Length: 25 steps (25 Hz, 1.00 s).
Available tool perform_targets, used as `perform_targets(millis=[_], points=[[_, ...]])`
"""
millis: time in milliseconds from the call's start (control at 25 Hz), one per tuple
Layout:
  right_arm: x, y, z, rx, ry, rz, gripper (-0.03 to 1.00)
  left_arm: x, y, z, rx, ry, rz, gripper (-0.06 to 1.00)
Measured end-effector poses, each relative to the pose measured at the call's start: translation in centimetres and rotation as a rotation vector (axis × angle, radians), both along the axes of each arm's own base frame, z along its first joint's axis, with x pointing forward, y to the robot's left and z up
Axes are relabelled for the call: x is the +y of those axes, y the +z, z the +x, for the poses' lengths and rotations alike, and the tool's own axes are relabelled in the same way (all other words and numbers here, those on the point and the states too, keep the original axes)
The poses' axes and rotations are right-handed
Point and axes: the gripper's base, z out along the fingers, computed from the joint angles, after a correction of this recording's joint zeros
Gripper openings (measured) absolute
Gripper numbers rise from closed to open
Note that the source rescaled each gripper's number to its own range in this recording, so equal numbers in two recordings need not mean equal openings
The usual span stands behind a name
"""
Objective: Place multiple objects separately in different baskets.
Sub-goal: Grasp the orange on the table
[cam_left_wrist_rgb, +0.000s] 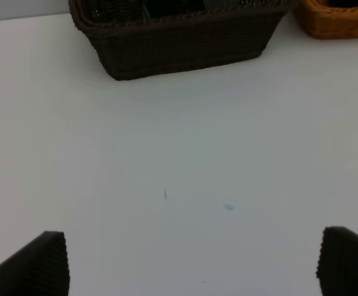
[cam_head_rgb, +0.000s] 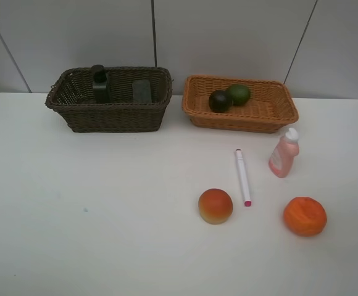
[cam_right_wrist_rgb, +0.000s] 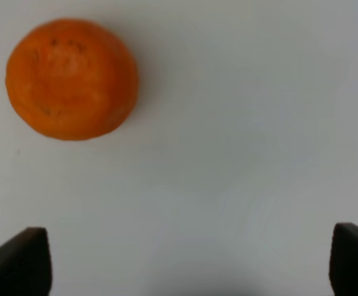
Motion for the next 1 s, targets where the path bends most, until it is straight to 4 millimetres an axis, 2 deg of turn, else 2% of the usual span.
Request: perform_targets(millis=[160, 360, 640, 840, 1000], points=[[0.4, -1.4, 3.4, 0.11, -0.016, 0.066, 1.0, 0.0, 0.0, 0.0, 0.0, 0.0, 0.0, 0.98], [0.8, -1.3, 5.7, 0.078, -0.023, 0.122, 1.0, 0.0, 0.0, 0.0, -0.001, 0.0, 0.0, 0.98], [1.9, -1.5, 6.4, 0.048, 0.045, 0.17, 1.0, 0.0, 0.0, 0.0, -0.002, 0.0, 0.0, 0.98], [4.0, -1.5, 6.6, 0.002, 0.147, 0.12, 1.0, 0.0, 0.0, 0.0, -0.003, 0.0, -0.001, 0.98], [4.1, -1.7, 6.9, -0.01, 0.165, 0.043, 1.0, 0.0, 0.0, 0.0, -0.003, 0.0, -0.001, 0.98]])
